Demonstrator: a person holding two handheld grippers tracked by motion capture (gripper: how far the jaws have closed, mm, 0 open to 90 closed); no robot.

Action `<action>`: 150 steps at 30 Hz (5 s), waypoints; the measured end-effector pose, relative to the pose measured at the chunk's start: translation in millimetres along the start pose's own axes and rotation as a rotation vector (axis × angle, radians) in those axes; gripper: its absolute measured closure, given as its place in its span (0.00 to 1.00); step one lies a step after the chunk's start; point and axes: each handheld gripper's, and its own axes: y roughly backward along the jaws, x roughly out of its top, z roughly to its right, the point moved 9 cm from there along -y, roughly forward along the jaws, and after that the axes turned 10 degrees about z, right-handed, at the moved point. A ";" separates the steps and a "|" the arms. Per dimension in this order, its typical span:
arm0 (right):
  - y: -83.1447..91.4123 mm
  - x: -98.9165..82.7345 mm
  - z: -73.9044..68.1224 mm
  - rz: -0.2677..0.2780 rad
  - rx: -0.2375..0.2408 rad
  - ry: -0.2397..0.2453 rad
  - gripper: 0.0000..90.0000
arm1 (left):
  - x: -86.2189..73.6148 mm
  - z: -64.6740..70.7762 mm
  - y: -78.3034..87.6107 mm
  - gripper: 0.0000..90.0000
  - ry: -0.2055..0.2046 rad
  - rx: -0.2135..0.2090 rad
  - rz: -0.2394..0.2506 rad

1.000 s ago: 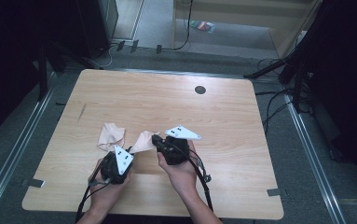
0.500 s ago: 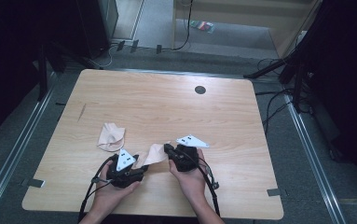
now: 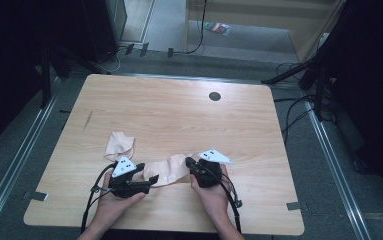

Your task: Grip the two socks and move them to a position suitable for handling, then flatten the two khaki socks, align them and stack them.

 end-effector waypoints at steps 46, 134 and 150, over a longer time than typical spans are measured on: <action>8.6 -39.8 33.6 -0.124 -0.144 0.156 1.00 | -22.1 -8.8 -3.9 0.99 -0.005 0.103 -0.139; -107.2 11.6 -118.4 -0.091 0.106 0.173 0.59 | -0.8 -125.7 103.3 0.43 0.137 0.378 0.139; -130.5 12.8 -139.0 -0.101 0.140 0.180 0.53 | -1.6 -129.6 104.2 0.44 0.152 0.387 0.140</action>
